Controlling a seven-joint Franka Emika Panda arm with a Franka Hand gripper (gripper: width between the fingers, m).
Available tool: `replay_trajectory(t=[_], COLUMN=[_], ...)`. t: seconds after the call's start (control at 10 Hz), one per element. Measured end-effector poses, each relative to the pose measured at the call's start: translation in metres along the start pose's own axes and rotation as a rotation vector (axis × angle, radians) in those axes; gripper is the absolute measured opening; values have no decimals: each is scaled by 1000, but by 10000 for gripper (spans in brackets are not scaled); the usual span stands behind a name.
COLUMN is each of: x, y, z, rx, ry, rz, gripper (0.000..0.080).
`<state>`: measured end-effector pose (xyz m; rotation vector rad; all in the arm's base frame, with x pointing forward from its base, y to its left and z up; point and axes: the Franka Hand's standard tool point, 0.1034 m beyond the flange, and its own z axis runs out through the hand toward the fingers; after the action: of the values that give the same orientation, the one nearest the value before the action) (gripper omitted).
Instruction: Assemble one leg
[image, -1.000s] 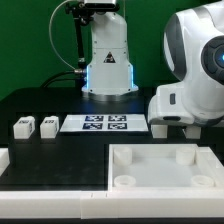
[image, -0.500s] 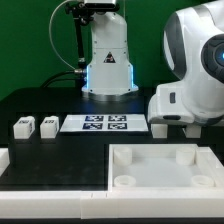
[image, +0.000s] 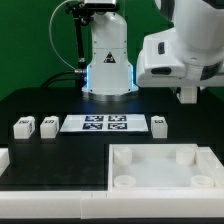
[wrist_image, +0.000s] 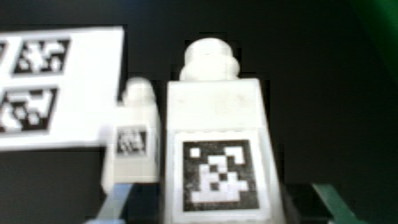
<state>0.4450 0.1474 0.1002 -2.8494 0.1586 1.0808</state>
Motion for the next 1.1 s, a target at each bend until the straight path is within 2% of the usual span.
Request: replay_trajectory(t=[0.1, 0.2, 0.3, 0.4, 0.5, 0.6, 0.7, 0.8, 1.1], x=[-1, 6, 19, 36, 45, 48, 47, 46, 50], y=[-1, 2, 8, 14, 15, 12, 3, 1, -4], z=[-4, -11, -34, -67, -97, -111, -108, -107, -108], rx=[10, 23, 33, 37, 25, 26, 44, 51, 98], ry=[112, 210, 279, 398, 525, 600, 704, 784, 1126], rz=[-1, -35, -72, -106, -122, -121, -99, -107, -132], gripper=[291, 291, 292, 292, 292, 292, 292, 292, 292])
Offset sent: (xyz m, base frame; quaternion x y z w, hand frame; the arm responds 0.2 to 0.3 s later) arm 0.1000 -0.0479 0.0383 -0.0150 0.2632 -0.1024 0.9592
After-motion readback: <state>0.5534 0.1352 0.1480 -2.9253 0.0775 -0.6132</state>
